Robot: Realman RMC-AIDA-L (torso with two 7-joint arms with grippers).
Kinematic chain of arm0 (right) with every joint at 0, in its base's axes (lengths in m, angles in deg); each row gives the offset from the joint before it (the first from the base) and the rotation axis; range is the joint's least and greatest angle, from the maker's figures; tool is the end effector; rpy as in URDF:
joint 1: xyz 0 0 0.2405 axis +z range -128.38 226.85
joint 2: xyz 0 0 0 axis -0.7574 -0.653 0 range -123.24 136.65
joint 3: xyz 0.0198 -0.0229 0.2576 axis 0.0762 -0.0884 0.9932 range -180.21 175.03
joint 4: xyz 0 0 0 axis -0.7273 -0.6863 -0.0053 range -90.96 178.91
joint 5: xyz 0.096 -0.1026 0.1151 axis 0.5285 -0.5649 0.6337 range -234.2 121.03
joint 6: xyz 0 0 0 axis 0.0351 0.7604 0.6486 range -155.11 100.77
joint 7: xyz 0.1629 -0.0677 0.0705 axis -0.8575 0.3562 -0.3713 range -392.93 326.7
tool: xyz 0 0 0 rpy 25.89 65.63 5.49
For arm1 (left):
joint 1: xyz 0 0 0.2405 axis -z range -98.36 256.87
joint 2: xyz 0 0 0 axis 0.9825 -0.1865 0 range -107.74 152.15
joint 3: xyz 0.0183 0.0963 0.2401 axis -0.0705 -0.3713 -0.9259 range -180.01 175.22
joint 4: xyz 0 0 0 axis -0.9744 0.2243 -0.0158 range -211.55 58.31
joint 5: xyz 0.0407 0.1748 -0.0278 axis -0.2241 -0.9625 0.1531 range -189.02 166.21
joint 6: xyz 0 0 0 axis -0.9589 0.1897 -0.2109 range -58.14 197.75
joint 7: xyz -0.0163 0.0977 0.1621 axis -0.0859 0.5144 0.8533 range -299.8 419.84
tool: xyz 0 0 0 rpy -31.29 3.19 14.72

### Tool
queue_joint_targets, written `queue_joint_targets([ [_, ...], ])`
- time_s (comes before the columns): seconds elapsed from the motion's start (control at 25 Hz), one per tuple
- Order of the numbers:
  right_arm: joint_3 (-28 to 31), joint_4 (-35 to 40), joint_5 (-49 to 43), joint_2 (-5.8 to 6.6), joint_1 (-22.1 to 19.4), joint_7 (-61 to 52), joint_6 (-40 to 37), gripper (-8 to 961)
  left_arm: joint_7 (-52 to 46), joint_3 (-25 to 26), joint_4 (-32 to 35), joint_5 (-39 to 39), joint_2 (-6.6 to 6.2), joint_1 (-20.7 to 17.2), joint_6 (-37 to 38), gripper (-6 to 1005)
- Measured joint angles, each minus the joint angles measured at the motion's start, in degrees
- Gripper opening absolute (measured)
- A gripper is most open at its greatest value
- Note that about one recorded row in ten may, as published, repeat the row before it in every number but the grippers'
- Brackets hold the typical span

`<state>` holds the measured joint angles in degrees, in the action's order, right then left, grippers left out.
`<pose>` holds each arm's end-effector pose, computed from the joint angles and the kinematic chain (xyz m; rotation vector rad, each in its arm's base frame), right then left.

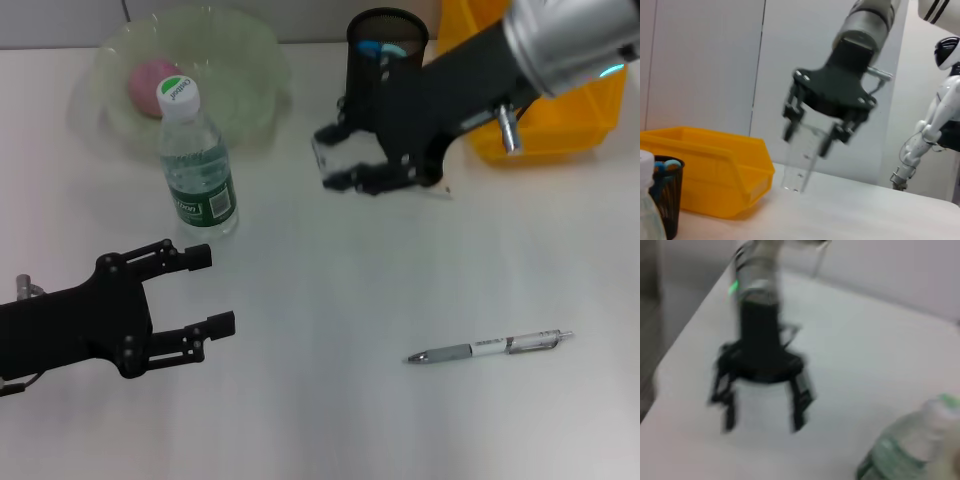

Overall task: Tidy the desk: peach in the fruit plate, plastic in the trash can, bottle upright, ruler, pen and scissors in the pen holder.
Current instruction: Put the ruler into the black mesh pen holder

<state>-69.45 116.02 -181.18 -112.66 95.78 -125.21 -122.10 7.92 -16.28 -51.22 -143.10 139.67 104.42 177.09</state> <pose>0.0881 0.3480 -0.0442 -3.0217 -0.4582 0.0489 -0.2544 0.2502 -0.0316 -2.7125 -0.3865 -0.9553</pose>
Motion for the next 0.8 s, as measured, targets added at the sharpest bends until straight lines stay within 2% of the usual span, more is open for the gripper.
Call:
queue_joint_targets([
  [0.16, 4.83, -1.08, 6.03, 0.08, -2.39, -2.66, 4.02, 430, 0.03, -1.36, 0.06, -0.03, -0.11, 0.29, 0.26, 786],
  [0.2, 6.72, -1.87, 9.37, 0.1, -3.66, -3.91, 7.27, 432, 0.03, -1.77, 0.11, -0.02, -0.09, 0.36, 0.29, 786],
  [0.36, 8.6, -4.57, 14.92, 0.12, -5.19, -5.07, 13.34, 438, 0.05, -3.19, 0.34, 0.05, 0.11, 0.38, 0.37, 785],
  [0.56, 11.98, -12.09, 24.4, 0.2, -5.67, -4.9, 24.17, 446, 0.11, -4.24, 0.36, 0.0, 0.13, 0.4, 0.45, 785],
  [0.6, 12.54, -14.9, 28.93, 0.2, -5.69, -3.84, 28.2, 447, 0.13, -4.6, 0.36, 0.03, 0.14, 0.41, 0.45, 785],
  [0.8, 13.06, -19.13, 37.73, 0.19, -5.56, 0.12, 33.94, 455, 0.15, -5.79, 0.41, -0.01, 0.3, 0.61, 0.52, 784],
])
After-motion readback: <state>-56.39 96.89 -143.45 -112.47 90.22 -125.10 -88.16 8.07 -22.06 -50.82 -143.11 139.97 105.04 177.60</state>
